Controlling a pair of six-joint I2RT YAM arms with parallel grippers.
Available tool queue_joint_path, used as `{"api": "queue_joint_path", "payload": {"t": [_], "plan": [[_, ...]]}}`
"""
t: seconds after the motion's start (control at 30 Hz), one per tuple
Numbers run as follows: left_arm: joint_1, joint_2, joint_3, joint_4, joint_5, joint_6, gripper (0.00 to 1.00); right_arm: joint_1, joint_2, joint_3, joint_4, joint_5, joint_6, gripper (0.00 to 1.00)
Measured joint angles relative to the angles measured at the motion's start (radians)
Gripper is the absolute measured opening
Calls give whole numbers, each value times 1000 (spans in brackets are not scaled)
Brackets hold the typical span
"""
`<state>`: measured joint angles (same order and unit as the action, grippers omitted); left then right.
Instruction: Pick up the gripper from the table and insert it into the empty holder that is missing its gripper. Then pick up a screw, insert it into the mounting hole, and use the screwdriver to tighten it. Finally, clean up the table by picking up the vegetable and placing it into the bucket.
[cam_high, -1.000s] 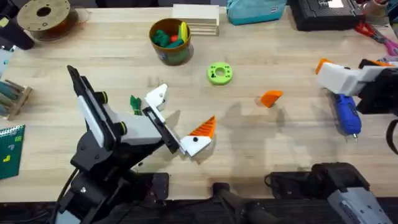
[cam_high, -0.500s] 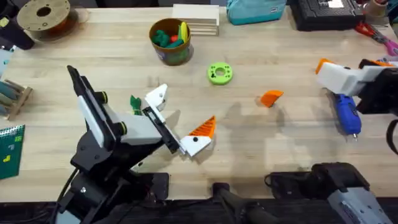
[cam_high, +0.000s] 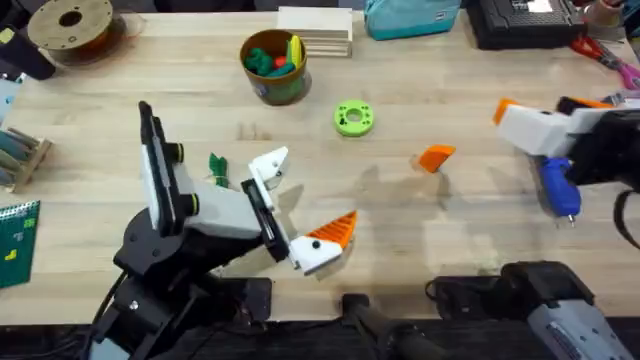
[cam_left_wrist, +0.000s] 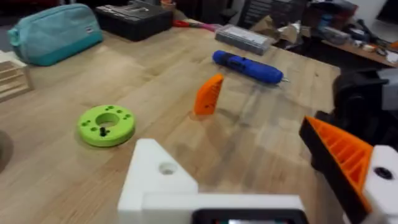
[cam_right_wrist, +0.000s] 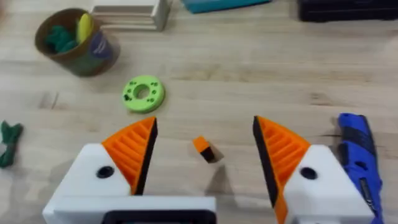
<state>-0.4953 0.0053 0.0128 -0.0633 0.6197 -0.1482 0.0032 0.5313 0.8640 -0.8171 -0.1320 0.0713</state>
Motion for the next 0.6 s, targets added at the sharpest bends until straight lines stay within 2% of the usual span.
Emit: {"api": "queue_joint_path", "payload": {"t": [0.13, 0.27, 0.4, 0.6], "plan": [[0, 0, 0, -1, 52, -3, 987, 12, 123, 16, -27, -60, -57, 898], [0, 0, 0, -1, 92, -3, 987, 87, 297, 86, -104, -79, -150, 899], [0, 0, 0, -2, 110, -4, 988, 163, 442, 165, -196, -36, -233, 899], [0, 0, 0, -4, 121, -6, 987, 182, 603, 177, -217, 44, -282, 897]]}}
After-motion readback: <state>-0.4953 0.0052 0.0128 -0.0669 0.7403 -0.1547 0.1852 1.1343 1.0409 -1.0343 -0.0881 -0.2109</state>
